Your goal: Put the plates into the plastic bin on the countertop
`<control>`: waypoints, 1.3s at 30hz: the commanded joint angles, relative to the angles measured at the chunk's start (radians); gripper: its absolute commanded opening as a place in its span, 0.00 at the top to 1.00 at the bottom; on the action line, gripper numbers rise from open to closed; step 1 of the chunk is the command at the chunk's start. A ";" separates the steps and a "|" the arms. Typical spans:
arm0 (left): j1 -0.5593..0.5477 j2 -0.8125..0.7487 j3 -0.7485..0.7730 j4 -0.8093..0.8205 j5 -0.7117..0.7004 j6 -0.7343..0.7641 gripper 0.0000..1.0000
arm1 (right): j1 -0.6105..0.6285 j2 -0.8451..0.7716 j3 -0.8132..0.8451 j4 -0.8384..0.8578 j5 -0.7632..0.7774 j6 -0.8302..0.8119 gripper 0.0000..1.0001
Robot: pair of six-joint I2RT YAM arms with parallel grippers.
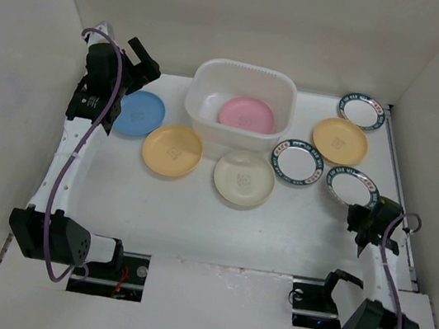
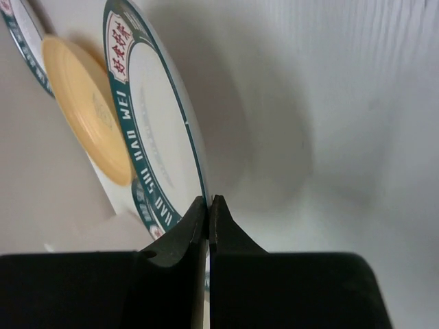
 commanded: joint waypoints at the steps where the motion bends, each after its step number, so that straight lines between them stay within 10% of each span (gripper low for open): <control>1: 0.008 -0.007 -0.010 0.047 0.005 -0.018 0.00 | 0.102 -0.106 0.118 -0.288 -0.004 0.063 1.00; 10: 0.013 0.039 -0.010 0.075 0.005 -0.044 0.00 | 0.268 -0.272 0.411 -0.387 -0.025 0.016 1.00; 23: 0.003 -0.027 -0.153 0.055 0.008 -0.029 0.00 | 0.614 0.549 1.139 -0.271 -0.114 -0.588 1.00; 39: 0.008 -0.240 -0.481 -0.051 -0.013 -0.003 0.00 | 0.670 1.152 1.601 -0.285 -0.136 -0.757 1.00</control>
